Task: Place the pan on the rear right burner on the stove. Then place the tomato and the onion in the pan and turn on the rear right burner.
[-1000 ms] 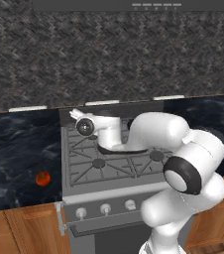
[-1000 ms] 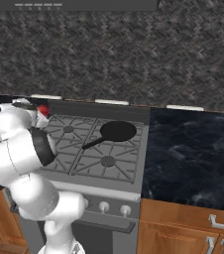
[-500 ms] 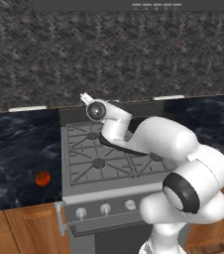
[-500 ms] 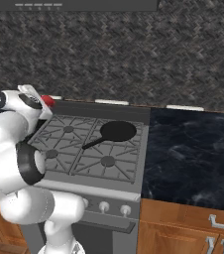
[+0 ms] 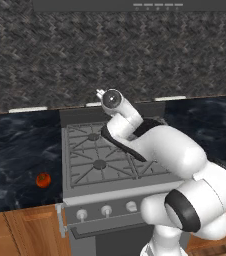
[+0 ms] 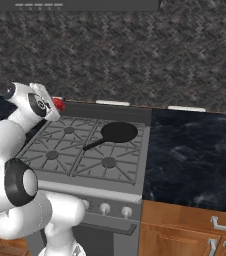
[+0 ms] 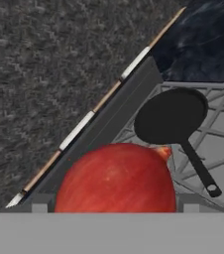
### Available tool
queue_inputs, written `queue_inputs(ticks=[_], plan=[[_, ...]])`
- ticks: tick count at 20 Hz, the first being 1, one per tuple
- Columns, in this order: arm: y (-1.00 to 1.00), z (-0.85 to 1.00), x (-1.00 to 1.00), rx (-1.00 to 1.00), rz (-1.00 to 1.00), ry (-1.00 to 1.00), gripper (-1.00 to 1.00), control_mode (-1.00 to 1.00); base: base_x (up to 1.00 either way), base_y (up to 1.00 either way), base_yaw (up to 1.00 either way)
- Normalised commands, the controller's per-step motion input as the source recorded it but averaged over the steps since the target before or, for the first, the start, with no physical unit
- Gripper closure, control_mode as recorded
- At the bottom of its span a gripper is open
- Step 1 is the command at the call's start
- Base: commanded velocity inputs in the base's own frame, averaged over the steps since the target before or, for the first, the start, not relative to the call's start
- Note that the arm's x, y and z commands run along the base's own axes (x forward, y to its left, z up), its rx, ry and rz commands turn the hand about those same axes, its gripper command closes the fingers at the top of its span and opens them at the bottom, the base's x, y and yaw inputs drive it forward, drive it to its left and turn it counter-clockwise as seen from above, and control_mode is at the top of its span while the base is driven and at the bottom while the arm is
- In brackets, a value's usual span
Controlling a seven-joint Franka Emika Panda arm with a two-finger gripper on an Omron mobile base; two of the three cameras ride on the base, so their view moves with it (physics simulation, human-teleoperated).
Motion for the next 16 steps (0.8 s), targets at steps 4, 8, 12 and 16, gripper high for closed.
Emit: queue_inputs(ticks=[4,8,12,16], plan=[[-0.72,0.00,-0.21,0.05,-0.01,0.12,1.00,-1.00,0.00,0.00,0.00],[-0.59,0.00,-0.01,0.03,0.00,0.10,1.00,-1.00,0.00,0.00,0.00],[-0.54,-0.02,0.00,0.02,0.02,0.04,1.00,-1.00,0.00,0.00,0.00],[-0.56,-0.10,0.00,0.03,0.08,0.07,1.00,-1.00,0.00,0.00,0.00]])
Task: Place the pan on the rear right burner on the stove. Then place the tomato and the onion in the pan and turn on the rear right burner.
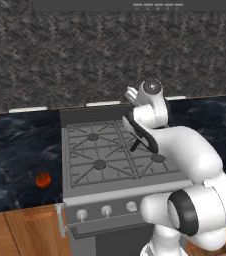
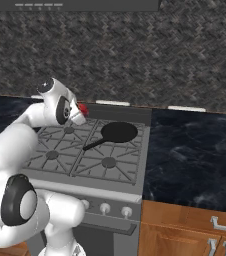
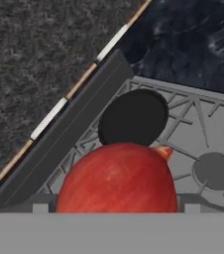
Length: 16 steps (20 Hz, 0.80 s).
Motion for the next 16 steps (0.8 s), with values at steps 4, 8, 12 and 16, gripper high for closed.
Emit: queue_inputs(ticks=[4,8,12,16], plan=[[-0.59,-0.24,0.00,0.02,0.09,0.13,1.00,-1.00,0.00,0.00,0.00],[-0.56,-0.29,0.06,0.01,0.11,0.12,1.00,-1.00,0.00,0.00,0.00],[-0.41,-0.37,0.36,0.00,0.13,0.07,1.00,-1.00,0.00,0.00,0.00],[-0.29,-0.33,0.48,0.00,0.15,0.05,1.00,-1.00,0.00,0.00,0.00]])
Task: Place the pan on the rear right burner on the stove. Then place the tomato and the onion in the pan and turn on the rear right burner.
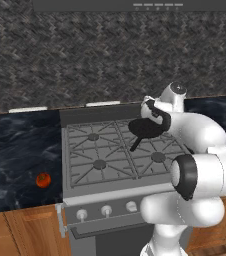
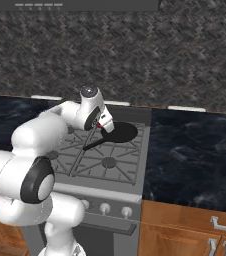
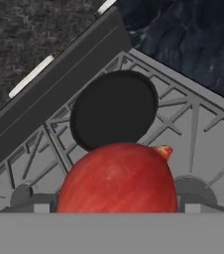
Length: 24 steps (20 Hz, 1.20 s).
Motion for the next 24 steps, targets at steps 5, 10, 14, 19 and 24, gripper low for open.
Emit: queue_inputs(ticks=[5,10,14,19,24], plan=[[-0.08,-0.28,0.53,0.00,0.15,0.03,1.00,-1.00,0.00,0.00,0.00],[0.00,-0.22,0.38,0.00,0.11,0.02,1.00,-1.00,0.00,0.00,0.00],[0.00,-0.29,0.42,-0.02,0.07,0.08,1.00,-1.00,0.00,0.00,0.00],[0.00,-0.31,0.53,-0.05,0.04,0.08,1.00,-1.00,0.00,0.00,0.00],[0.00,-0.31,0.58,-0.08,0.00,0.08,1.00,-1.00,0.00,0.00,0.00]])
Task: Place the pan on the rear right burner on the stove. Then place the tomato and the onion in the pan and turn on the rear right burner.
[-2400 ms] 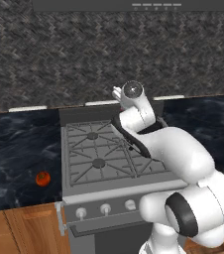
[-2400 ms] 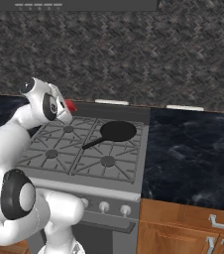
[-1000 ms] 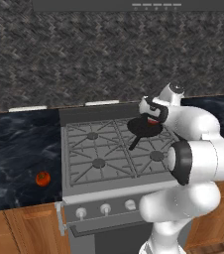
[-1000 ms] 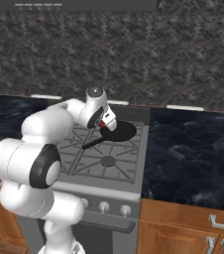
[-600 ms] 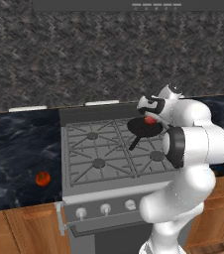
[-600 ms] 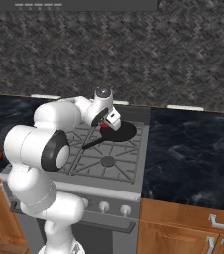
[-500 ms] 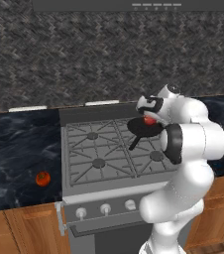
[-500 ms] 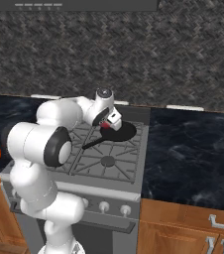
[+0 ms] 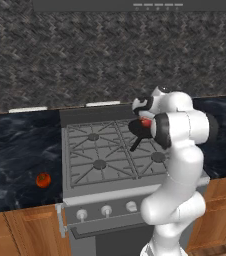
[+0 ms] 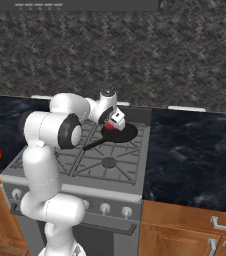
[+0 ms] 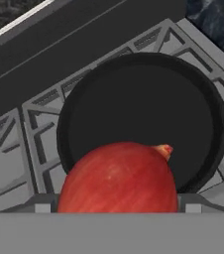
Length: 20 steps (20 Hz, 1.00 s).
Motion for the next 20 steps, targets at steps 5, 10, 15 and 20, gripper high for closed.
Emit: queue_inputs(ticks=[5,10,15,20], plan=[[0.00,-0.31,0.42,-0.06,0.00,0.07,1.00,-1.00,0.00,0.00,0.00],[0.00,-0.35,0.39,-0.05,0.02,0.09,1.00,-1.00,0.00,0.00,0.00],[0.00,-0.29,0.32,-0.02,0.02,0.09,1.00,-1.00,0.00,0.00,0.00],[0.00,-0.24,0.24,0.00,0.03,0.08,1.00,-1.00,0.00,0.00,0.00]])
